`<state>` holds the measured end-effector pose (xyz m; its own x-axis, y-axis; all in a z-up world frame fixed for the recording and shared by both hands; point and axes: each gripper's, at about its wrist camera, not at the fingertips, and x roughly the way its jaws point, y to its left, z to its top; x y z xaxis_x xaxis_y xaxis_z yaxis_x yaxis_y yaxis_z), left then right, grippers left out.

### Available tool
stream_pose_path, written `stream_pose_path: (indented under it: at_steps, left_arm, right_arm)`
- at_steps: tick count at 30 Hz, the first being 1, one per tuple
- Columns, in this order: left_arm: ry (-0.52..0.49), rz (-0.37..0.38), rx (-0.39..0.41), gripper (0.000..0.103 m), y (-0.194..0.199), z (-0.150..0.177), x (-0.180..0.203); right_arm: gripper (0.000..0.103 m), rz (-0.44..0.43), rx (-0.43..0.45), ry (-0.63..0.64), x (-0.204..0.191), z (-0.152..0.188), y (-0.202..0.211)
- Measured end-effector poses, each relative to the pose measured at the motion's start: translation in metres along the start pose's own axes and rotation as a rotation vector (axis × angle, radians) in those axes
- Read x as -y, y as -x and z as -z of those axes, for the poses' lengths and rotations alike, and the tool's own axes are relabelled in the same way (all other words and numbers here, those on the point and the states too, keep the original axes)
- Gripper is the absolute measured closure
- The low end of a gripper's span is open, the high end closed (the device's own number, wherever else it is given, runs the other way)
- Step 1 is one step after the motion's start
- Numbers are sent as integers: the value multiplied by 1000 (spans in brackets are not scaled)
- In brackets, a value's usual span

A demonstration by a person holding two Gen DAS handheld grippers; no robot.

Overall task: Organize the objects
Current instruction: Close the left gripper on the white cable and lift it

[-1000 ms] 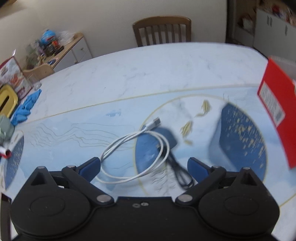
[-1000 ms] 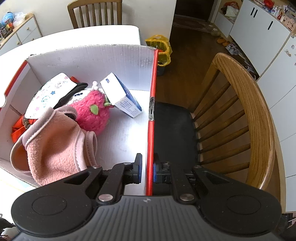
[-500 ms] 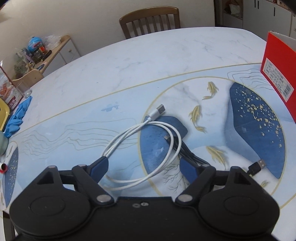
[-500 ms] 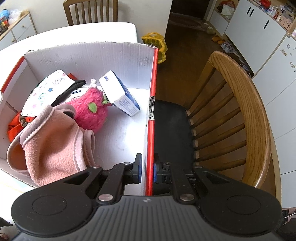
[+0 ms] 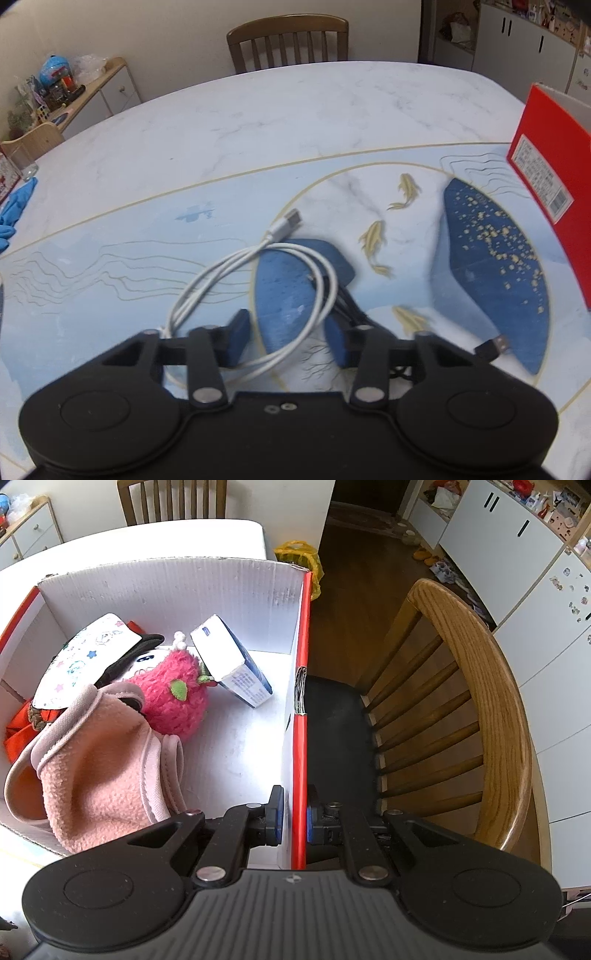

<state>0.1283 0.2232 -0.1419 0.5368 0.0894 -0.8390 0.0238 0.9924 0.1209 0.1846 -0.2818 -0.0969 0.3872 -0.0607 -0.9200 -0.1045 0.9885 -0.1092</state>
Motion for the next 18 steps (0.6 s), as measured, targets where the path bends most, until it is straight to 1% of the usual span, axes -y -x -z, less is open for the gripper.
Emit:
stream_pose_path:
  at_steps: [1,2,4,8,13,18]
  left_arm:
    - [0,7,1,75,0,-1,1]
    - [-2,11,3,76,1,-1,3]
    - [1,24,8,84,2,-2,4]
    - [20,14,20,89,5,-6,4]
    - [83,0,30,100,13,-17,-2]
    - [128,-10,50,101,26,-25,-4]
  right_arm:
    - [92,0,0,1,0,0,0]
    - [92,0,0,0,0,0,0]
    - [92,0,0,0,0,0,0]
    - [92,-4,1,0,0,1,0]
    - [92,-15,5,1,2,2,1]
    - [92,-30,19,-3,5,4,2]
